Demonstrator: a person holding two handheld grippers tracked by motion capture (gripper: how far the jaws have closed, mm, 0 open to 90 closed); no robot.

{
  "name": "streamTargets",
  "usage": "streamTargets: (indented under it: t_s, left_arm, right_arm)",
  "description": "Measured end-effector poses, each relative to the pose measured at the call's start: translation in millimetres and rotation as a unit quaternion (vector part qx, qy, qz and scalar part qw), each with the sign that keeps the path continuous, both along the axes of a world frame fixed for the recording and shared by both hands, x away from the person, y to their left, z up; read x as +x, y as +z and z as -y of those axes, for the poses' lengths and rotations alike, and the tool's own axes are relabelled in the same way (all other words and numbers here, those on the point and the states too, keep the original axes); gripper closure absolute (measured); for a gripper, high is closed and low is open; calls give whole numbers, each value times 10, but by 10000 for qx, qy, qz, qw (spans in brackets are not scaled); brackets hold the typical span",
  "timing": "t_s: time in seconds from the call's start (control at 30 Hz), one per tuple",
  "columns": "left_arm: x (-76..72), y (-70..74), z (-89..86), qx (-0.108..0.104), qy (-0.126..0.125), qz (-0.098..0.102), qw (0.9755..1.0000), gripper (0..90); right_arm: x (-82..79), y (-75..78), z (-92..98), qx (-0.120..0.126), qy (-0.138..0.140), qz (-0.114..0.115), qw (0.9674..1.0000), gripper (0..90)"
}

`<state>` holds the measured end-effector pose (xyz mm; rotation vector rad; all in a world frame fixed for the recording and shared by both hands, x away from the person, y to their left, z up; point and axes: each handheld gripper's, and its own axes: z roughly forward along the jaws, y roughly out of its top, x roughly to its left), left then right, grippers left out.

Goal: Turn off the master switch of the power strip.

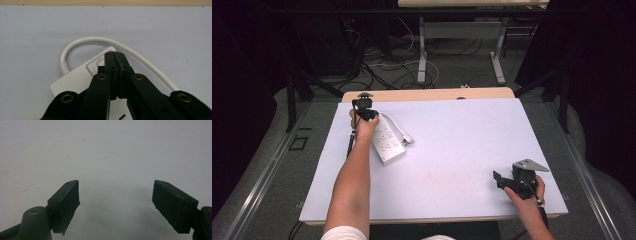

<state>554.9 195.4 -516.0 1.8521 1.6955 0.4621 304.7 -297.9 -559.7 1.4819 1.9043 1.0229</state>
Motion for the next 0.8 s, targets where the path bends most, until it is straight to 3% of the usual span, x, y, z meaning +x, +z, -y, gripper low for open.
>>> streamTargets:
  t_s: [0.47,0.8]
  left_arm:
    - [59,-67,25,197,-16,-67,9998,900]
    - [70,-79,-12,184,13,-130,9997,900]
  right_arm:
    - [-2,-4,21,26,-23,46,10000,213]
    - [-14,22,27,55,16,50,10000,212]
